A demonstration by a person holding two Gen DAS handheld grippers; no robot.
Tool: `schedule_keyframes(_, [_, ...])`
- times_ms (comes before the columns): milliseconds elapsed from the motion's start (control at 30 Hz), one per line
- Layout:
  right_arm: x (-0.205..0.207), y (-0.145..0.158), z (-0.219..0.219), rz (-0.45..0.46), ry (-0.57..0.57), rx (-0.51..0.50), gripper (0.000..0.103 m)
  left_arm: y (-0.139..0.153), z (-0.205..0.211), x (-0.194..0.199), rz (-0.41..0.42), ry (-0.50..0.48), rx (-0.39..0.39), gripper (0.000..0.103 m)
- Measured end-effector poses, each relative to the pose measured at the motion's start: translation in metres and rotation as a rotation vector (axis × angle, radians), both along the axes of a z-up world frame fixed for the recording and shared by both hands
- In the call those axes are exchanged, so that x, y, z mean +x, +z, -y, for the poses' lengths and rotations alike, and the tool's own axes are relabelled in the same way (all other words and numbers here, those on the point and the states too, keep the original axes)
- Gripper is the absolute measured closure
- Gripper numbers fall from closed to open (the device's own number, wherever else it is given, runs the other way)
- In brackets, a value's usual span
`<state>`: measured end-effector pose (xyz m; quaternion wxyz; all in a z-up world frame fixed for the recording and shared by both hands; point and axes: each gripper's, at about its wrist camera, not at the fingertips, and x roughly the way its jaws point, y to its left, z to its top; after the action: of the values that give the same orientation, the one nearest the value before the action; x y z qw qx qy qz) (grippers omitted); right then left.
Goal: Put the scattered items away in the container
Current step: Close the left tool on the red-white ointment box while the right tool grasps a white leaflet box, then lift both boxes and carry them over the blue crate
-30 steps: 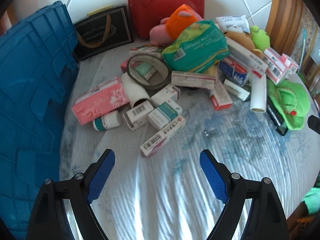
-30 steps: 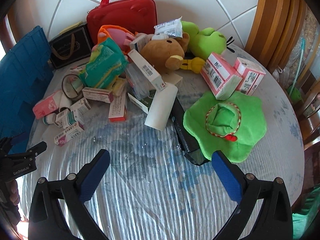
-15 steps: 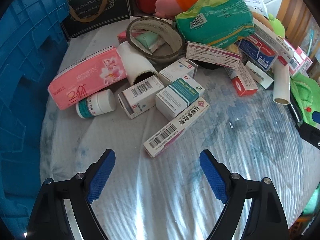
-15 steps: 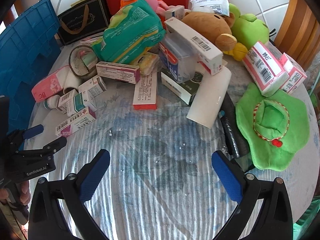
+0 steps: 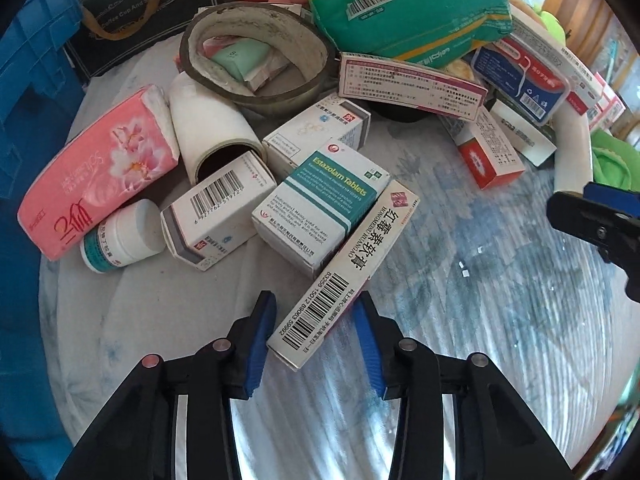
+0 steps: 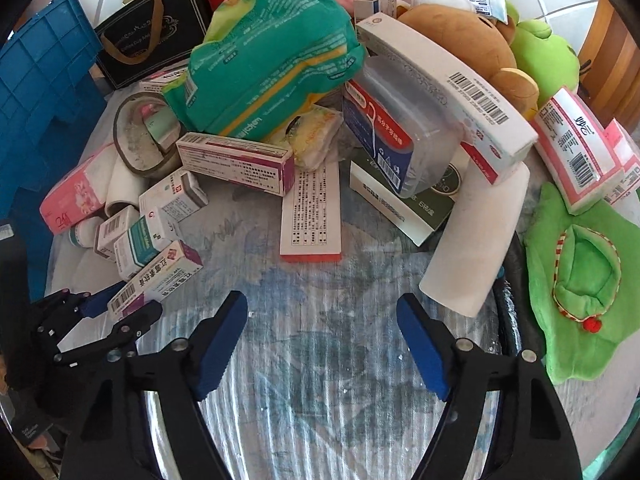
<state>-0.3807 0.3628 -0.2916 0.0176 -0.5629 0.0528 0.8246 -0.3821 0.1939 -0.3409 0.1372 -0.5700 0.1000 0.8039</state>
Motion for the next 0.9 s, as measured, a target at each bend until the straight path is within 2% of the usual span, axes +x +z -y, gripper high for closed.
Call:
schedule_keyframes(200, [-0.028,-0.012,0.004,0.002,0.003,0.011,0.026,0.001,-0.004,-0.011,0.012,0.003,0.037,0.065])
schedule_keyframes(333, [-0.046,-0.026,0.006,0.027,0.012,0.023,0.026,0.0,-0.011,-0.011,-0.002,-0.007,0.027,0.065])
schedule_keyframes(400, [-0.05,-0.033,0.007,0.039,0.012,0.024,0.037,-0.001,-0.013,-0.01,-0.013,-0.013,0.019,0.065])
schedule_keyframes(433, [-0.05,-0.036,0.007,0.044,0.008,0.025,0.054,-0.001,-0.013,-0.009,-0.017,-0.013,0.02,0.065])
schedule_keyframes(467, [-0.051,-0.039,0.007,0.05,0.005,0.026,0.061,-0.001,-0.012,-0.009,-0.018,-0.012,0.022,0.065])
schedule_keyframes(500, [-0.05,-0.038,0.008,0.044,0.005,0.034,0.062,-0.001,-0.012,-0.008,-0.018,-0.012,0.023,0.065])
schedule_keyframes(667, [-0.037,-0.036,0.007,0.052,-0.002,0.015,0.062,0.0,-0.006,0.001,-0.009,-0.007,0.033,0.068])
schedule_keyframes(900, [0.017,-0.035,0.01,0.085,0.017,0.003,0.062,0.001,0.006,0.027,0.014,-0.004,0.053,0.08])
